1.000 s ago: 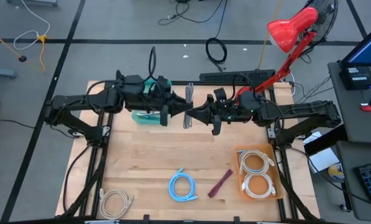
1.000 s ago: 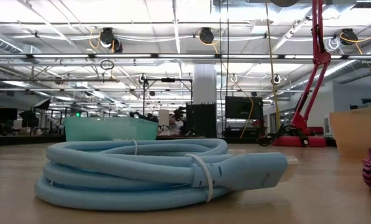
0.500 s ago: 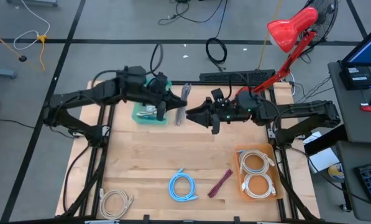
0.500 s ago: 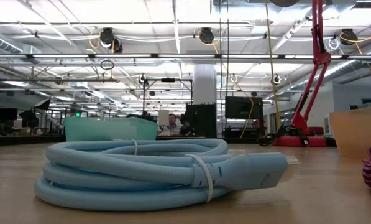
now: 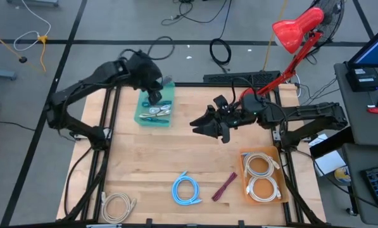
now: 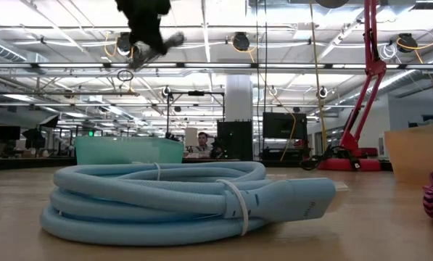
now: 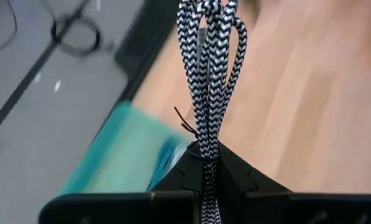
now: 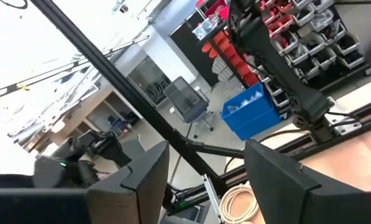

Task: Pick & Place USB Port
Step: Put the white USB cable into the blue bin

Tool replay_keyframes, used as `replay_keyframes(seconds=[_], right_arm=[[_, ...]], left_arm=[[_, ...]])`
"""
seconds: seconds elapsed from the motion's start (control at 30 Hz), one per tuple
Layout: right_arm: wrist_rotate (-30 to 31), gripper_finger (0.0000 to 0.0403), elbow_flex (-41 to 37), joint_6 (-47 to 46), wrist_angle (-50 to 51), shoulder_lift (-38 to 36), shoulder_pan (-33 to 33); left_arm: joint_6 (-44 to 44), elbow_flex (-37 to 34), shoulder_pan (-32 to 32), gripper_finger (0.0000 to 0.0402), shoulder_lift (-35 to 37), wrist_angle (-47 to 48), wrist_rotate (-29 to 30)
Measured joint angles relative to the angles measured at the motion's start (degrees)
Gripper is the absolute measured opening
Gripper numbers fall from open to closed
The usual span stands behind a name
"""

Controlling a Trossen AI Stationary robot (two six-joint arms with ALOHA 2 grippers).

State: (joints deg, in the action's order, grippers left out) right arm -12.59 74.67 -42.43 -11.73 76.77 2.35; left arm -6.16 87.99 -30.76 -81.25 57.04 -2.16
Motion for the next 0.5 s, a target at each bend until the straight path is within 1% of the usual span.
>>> replay_keyframes(seconds=[0.07,0.17,0.3,0.4,0.5], right_arm=[[-1.1,0.0195,0.0,0.0,0.2,0.0,0.0],[-1.2,0.0195,0.0,0.2,1.1,0.0,0.0],[-1.3,0.0196,0.0,0.6,1.8,0.0,0.2],[-1.2,0.0195,0.0,0.8,2.4,0.0,0.7],[-1.3,0.0192,0.0,1.1,3.2,0.0,1.0]], left_arm=[[-4.5,-0.1,-1.3,0.0014,-2.3,3.2,0.7],[-12.0,-0.1,-2.8,0.0014,-6.1,7.1,1.2],[-20.7,-0.1,-2.9,0.0014,-11.5,8.1,5.2],[-25.1,-0.1,-3.6,0.0014,-14.9,7.7,6.9],[-26.7,-0.1,-5.7,0.0014,-18.6,7.4,7.4]])
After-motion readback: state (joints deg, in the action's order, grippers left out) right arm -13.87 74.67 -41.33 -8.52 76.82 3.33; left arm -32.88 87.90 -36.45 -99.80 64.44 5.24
